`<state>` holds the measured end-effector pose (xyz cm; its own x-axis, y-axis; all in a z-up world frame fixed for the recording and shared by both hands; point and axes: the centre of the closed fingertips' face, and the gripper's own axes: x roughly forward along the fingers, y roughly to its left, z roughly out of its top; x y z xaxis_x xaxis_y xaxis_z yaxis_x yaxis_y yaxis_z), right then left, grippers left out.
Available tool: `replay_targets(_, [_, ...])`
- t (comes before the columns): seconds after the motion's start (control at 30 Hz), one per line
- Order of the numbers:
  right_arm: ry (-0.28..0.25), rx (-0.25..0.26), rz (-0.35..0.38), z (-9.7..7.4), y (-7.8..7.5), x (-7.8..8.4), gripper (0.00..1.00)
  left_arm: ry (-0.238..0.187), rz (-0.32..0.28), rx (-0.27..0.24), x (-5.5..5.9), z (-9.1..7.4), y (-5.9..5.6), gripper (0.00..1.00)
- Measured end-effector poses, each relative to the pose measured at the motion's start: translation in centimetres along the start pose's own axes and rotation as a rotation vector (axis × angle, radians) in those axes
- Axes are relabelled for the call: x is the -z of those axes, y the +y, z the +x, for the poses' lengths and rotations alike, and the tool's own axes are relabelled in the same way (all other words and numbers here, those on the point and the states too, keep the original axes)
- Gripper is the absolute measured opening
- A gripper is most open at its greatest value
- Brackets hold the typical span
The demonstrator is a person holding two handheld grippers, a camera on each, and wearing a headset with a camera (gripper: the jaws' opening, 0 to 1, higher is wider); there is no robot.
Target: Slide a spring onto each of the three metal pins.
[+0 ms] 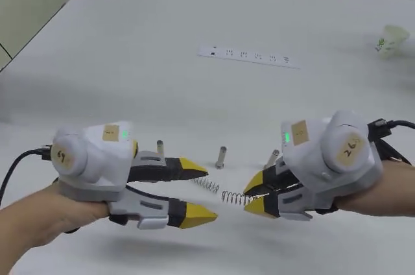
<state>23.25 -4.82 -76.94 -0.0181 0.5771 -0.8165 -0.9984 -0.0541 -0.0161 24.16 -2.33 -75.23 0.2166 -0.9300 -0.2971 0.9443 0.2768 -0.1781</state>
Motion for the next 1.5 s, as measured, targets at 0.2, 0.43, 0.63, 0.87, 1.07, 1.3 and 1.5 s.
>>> replay_targets(0.2, [0.022,0.000,0.006,0.9,0.1,0.7,0.08,0.037,0.000,0.061,1.1,2.1,-0.5,0.29])
replay_targets(0.43, [0.010,-0.001,0.023,0.7,0.2,0.6,0.08,0.019,-0.004,0.085,1.0,2.9,-1.0,0.22])
replay_targets(0.63, [0.017,-0.002,0.022,0.7,0.1,0.9,0.08,0.006,-0.009,0.073,1.0,2.9,-0.8,0.17])
replay_targets(0.87, [0.010,-0.012,0.016,0.7,0.4,0.7,0.08,0.003,-0.002,0.077,0.9,3.0,-1.1,0.11])
replay_targets(1.07, [0.001,-0.016,0.014,0.6,0.5,0.4,0.08,0.000,0.001,0.072,0.9,3.1,-1.3,0.05])
replay_targets(1.3, [-0.005,-0.009,0.008,0.6,0.5,0.2,0.08,0.001,-0.004,0.064,0.8,2.9,-1.2,0.03])
replay_targets(1.5, [-0.043,-0.011,0.033,0.2,0.5,0.0,0.08,-0.002,-0.003,0.059,0.3,2.8,-1.4,0.03])
